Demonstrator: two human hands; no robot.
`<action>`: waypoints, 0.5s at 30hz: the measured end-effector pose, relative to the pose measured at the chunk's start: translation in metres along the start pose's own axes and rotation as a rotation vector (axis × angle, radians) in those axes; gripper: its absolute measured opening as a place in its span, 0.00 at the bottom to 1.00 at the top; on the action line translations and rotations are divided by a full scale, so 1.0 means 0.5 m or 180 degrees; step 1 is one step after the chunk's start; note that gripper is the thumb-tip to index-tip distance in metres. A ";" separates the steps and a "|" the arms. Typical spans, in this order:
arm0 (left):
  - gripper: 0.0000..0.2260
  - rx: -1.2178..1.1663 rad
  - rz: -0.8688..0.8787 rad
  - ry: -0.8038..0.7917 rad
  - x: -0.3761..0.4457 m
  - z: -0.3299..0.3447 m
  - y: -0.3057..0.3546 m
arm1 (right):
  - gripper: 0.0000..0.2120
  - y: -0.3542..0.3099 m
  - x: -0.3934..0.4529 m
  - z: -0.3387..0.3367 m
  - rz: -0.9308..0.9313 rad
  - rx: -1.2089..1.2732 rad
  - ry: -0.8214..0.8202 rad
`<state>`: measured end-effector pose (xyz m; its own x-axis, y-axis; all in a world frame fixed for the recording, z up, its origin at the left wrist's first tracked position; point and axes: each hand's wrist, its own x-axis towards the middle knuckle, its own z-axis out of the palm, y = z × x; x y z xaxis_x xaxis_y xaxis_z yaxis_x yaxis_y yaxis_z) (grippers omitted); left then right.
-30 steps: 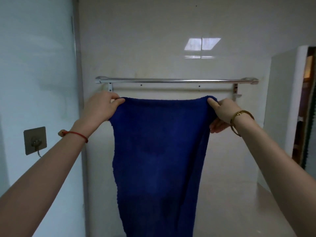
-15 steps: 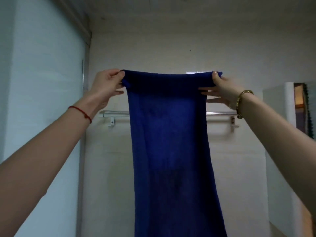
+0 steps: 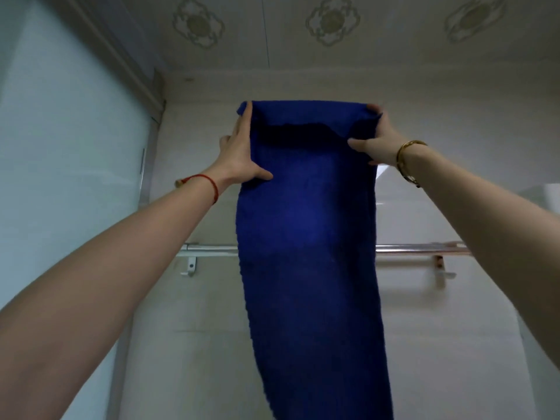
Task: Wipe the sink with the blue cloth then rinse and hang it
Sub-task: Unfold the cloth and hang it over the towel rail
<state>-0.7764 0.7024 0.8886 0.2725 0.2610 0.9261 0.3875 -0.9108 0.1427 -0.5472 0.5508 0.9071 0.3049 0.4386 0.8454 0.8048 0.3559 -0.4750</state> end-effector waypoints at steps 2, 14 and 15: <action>0.60 -0.0174 0.0042 -0.0236 -0.001 0.030 -0.027 | 0.40 0.036 0.001 0.009 -0.0032 -0.0483 0.0024; 0.32 -0.0151 -0.1306 -0.1087 -0.096 0.131 -0.129 | 0.37 0.219 -0.051 0.080 0.0980 -0.1189 -0.0989; 0.30 0.0044 -0.1354 -0.1254 -0.100 0.128 -0.131 | 0.36 0.219 -0.053 0.077 0.0988 -0.1336 -0.1108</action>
<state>-0.7591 0.7695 0.8106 0.3965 0.7050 0.5881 0.5454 -0.6961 0.4668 -0.4868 0.6098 0.8235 0.4298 0.7377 0.5207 0.8582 -0.1546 -0.4895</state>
